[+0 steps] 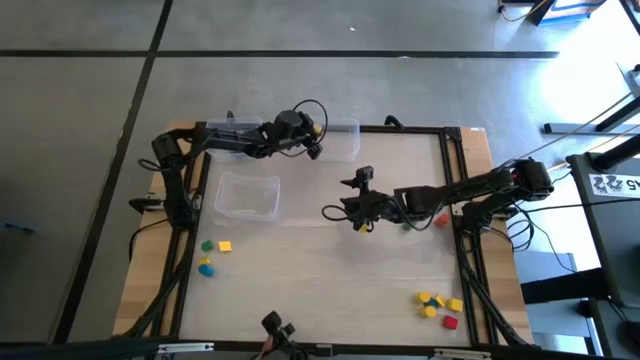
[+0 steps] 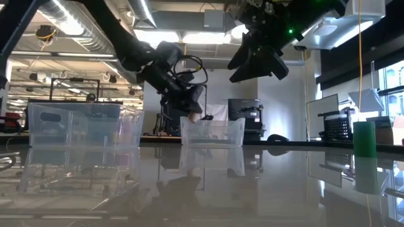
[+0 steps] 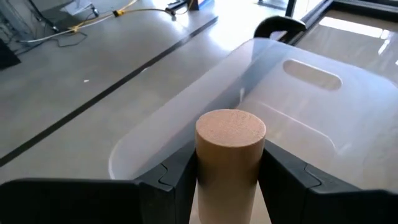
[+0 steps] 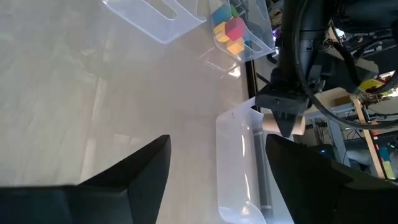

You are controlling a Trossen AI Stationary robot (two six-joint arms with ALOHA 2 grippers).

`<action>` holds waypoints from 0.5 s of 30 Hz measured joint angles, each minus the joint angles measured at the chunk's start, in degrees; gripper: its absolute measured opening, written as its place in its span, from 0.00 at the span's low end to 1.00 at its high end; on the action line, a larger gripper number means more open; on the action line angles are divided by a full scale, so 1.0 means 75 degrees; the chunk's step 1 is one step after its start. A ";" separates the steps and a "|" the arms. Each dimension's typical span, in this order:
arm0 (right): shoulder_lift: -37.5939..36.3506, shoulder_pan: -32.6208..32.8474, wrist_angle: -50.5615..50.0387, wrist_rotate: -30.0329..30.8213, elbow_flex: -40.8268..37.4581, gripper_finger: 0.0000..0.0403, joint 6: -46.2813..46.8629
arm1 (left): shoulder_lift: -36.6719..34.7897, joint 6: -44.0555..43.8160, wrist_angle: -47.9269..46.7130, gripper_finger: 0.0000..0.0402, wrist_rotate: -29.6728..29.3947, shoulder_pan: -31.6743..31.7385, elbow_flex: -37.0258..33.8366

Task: Sort blocks by size
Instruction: Put the brown cylinder game block into the top right transparent bin, then put the blue cylinder game block into the top middle transparent bin

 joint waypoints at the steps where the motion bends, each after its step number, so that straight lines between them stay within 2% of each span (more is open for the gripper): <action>1: 0.0000 0.0000 0.0000 0.0000 0.0000 0.67 -0.0004 | 0.0000 0.0003 -0.0049 0.36 0.0006 -0.0003 0.0011; 10: 0.0000 0.0000 0.0017 0.0000 0.0000 0.67 -0.0012 | -0.0006 0.0122 -0.0023 0.55 0.0033 -0.0014 0.0023; 15: 0.0000 0.0003 0.0042 0.0001 0.0000 0.67 -0.0012 | -0.0424 0.0519 -0.0339 0.58 0.0033 -0.0247 0.0023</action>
